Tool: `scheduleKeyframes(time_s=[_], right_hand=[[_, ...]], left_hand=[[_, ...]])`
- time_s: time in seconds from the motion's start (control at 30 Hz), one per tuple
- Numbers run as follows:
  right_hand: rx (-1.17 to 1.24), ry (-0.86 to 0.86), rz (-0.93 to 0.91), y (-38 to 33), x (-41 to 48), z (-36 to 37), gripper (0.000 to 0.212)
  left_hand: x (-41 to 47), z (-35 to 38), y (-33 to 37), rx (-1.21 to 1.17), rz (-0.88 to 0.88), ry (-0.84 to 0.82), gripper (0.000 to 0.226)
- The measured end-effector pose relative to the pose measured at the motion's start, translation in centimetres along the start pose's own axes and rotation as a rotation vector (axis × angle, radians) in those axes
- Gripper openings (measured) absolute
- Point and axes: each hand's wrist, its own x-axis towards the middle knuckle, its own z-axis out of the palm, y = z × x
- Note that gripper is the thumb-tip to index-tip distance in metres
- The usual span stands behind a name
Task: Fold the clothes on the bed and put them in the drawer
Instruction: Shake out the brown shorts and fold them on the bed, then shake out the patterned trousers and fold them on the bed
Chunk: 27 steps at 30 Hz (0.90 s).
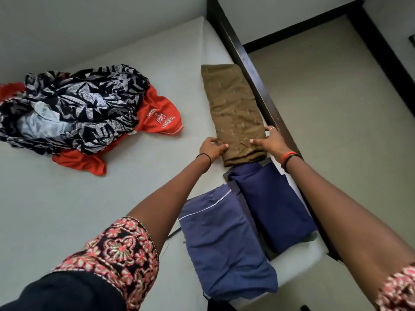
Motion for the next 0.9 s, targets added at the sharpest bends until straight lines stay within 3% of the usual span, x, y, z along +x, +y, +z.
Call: scheduleKeyframes(time_s=[0.2,0.3,0.4,0.47,0.57,0.73,0.8,0.9], right_hand=[[-0.325,0.2,-0.046,-0.2,-2.7,1.1,0.067],[-0.555,0.352,-0.185,-1.1,-5.0,2.3,0.059],[-0.671,0.461,-0.444,-3.2,-6.1,4.6,0.048],[-0.679,0.427,-0.657,-5.3,-6.5,7.7,0.032],[-0.635,0.229,-0.888,-8.8,-7.0,12.6,0.018],[-0.763,-0.007,-1.23,-15.5,-7.3,21.2,0.023],[-0.851,-0.051,-1.244,-17.8,-7.4,24.0,0.034],[-0.994,-0.136,-1.071,-19.9,-6.9,27.0,0.06]], left_hand=[[-1.8,-1.4,0.1,0.153,-0.036,-0.04,0.037],[-4.2,-4.3,-0.4,0.231,0.092,0.026,0.025],[-6.6,-9.1,-0.9,0.285,0.308,0.153,0.016],[-7.5,-13.5,-1.3,0.365,0.402,0.264,0.015],[-7.6,-20.3,-1.8,0.605,0.533,0.463,0.018],[-6.7,-29.3,-1.8,0.97,0.488,0.714,0.034],[-6.3,-31.3,-1.7,1.033,0.449,0.709,0.044],[-5.4,-32.7,-1.5,1.131,0.457,0.609,0.051]])
